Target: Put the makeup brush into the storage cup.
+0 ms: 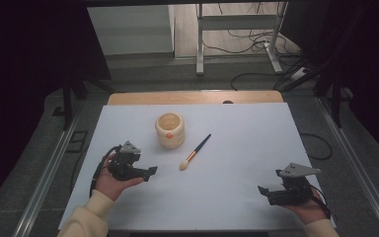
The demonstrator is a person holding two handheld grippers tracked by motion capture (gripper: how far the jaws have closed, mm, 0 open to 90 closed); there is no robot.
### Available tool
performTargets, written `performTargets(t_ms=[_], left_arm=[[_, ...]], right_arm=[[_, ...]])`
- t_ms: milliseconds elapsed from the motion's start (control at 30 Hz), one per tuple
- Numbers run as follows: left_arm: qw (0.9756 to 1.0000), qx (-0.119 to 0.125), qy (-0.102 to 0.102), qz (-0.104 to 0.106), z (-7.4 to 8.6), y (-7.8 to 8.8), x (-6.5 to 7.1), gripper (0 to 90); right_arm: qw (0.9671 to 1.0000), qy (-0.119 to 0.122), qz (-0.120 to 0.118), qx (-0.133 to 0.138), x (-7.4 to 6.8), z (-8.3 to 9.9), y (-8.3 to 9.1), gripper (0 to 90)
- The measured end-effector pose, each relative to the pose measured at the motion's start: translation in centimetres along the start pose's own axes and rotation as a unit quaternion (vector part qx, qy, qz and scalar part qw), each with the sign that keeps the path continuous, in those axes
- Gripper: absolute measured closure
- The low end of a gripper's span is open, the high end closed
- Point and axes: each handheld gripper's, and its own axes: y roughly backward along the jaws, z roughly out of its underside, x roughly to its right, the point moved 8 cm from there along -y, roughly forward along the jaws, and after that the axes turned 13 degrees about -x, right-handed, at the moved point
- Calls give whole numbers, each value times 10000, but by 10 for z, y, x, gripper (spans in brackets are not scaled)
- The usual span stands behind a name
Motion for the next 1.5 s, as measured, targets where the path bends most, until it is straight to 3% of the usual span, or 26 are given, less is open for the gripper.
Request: performTargets(t_ms=[533,1500], left_arm=[[9998,-16,-22,211,-17,-5,8,198],[9987,-146,-401,266,-51,-12,33,198]], right_arm=[[10000,29,66,-67,2,2,-2,124],[9999,-7,58,-85,2,2,-2,125]])
